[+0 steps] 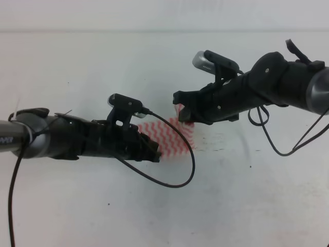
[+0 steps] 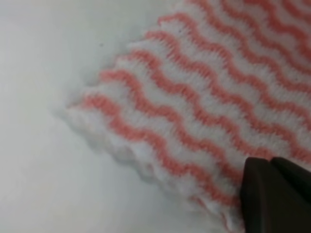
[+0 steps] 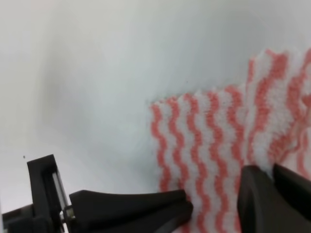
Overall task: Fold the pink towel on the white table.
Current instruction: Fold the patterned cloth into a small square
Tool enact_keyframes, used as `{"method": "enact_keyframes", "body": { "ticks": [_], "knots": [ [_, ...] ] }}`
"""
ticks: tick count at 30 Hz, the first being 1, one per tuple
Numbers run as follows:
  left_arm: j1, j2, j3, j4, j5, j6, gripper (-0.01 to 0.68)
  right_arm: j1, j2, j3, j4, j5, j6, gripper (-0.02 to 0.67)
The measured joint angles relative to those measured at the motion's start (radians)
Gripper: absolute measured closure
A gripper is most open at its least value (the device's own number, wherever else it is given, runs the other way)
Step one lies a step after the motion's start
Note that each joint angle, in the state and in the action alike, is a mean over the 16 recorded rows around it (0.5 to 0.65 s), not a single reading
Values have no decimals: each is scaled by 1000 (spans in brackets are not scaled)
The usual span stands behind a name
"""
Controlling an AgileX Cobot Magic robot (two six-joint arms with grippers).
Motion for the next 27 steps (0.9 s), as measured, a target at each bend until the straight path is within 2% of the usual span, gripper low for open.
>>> {"method": "enact_keyframes", "body": {
  "ticks": [27],
  "knots": [
    [1, 1, -2, -28, 8, 24, 678, 35, 32, -39, -7, 9, -3, 665]
  ]
}}
